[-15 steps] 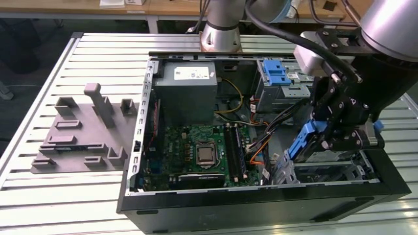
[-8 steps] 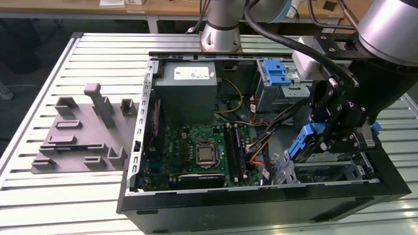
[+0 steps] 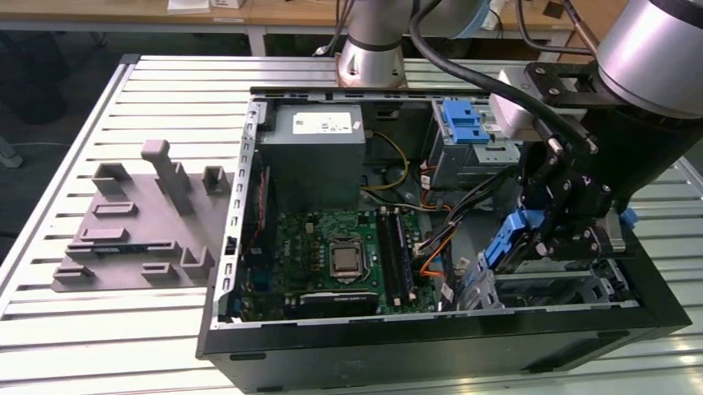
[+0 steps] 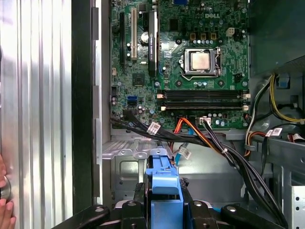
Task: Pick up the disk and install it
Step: 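Insert the disk into the insertion slot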
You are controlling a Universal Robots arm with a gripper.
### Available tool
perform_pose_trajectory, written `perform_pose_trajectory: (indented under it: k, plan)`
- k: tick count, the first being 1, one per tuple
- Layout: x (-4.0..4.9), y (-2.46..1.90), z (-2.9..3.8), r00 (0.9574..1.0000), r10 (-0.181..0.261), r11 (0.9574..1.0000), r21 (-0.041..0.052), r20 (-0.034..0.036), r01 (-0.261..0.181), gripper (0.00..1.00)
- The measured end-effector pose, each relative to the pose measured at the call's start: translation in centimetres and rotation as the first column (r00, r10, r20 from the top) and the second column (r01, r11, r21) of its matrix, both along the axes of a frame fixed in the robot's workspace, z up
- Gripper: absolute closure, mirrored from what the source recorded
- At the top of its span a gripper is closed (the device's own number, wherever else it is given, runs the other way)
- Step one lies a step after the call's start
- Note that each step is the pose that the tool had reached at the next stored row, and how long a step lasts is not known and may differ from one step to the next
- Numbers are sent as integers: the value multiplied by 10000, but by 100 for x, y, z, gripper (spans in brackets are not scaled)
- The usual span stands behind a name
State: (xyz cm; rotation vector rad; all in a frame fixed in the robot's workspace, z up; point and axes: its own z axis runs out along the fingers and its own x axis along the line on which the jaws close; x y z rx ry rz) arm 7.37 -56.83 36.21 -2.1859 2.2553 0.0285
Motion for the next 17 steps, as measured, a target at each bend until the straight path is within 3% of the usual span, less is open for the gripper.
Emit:
perform_pose_trajectory:
  k: [9, 17]
  plan:
    - [0, -1, -53, 10000, 0, 10000, 2, 0, 0, 64]
    - [0, -1, -55, 10000, -1, 10000, 2, 0, 1, 64]
